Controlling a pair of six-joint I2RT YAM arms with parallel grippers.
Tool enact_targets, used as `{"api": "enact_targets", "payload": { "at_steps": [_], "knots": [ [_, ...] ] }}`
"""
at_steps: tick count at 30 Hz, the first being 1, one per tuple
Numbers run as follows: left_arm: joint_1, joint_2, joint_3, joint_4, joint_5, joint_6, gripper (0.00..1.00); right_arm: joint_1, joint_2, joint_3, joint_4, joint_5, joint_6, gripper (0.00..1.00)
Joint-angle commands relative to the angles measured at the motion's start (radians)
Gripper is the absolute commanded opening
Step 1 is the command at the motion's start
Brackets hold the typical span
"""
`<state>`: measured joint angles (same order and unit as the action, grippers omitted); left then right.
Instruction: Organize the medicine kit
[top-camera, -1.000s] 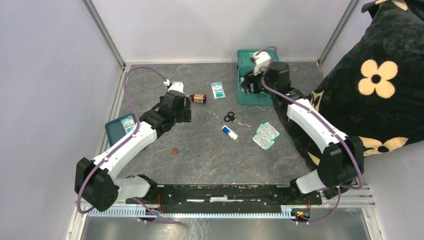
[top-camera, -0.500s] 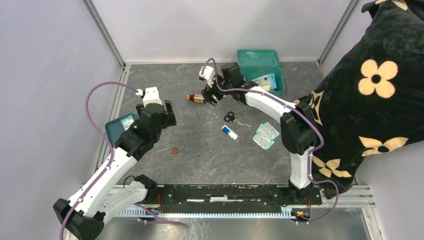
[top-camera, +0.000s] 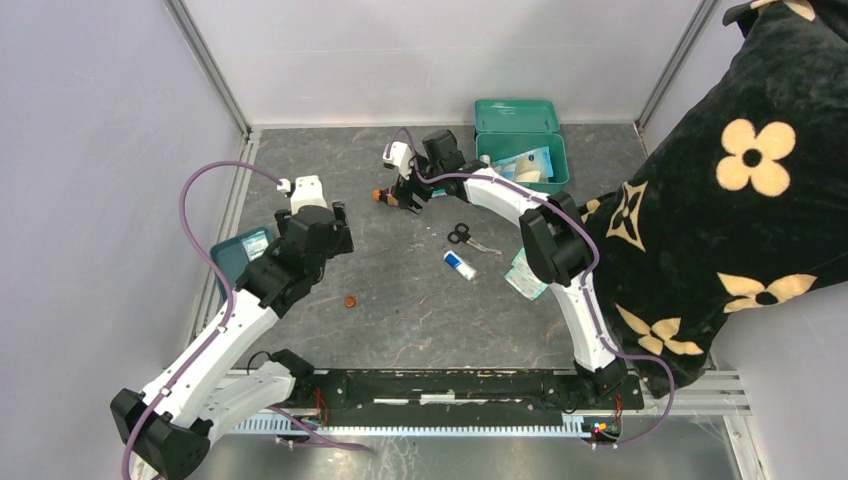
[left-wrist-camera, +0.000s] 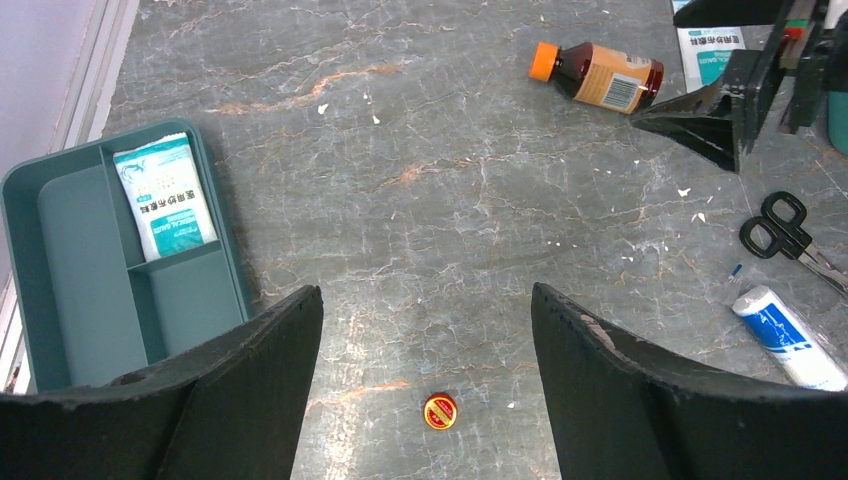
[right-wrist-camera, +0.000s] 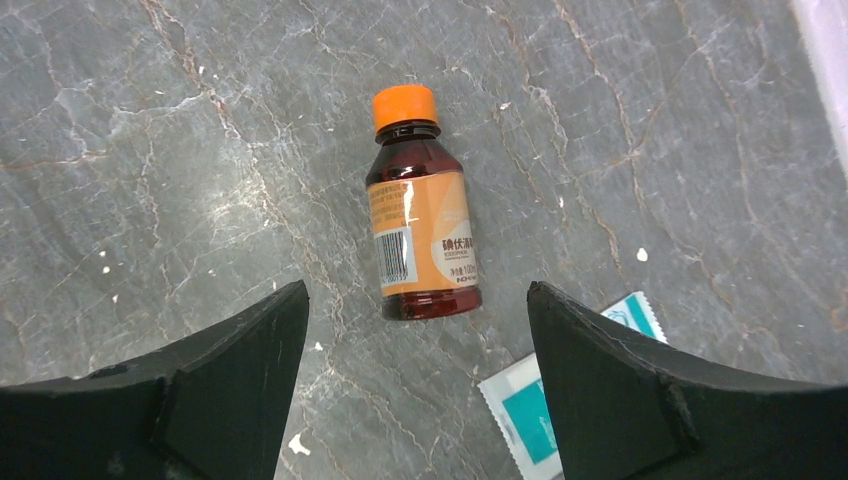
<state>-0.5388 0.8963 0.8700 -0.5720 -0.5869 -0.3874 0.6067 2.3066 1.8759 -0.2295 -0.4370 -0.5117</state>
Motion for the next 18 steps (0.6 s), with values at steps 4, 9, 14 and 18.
{"api": "enact_targets", "payload": {
  "at_steps": [4, 9, 14, 18],
  "knots": [
    [0.003, -0.03, -0.006, 0.015, -0.025, -0.041, 0.83, -0.003, 0.107, 0.126, 0.095, -0.04, 0.095, 0.84],
    [0.003, -0.006, 0.0, 0.011, -0.011, -0.036, 0.83, -0.003, 0.143, 0.111, 0.135, -0.063, 0.159, 0.81],
    [0.003, 0.006, 0.004, 0.011, -0.008, -0.035, 0.83, -0.003, 0.137, 0.08, 0.158, -0.029, 0.197, 0.72],
    [0.005, 0.015, 0.007, 0.01, -0.009, -0.033, 0.83, -0.001, 0.071, -0.042, 0.222, -0.001, 0.227, 0.59]
  ]
}}
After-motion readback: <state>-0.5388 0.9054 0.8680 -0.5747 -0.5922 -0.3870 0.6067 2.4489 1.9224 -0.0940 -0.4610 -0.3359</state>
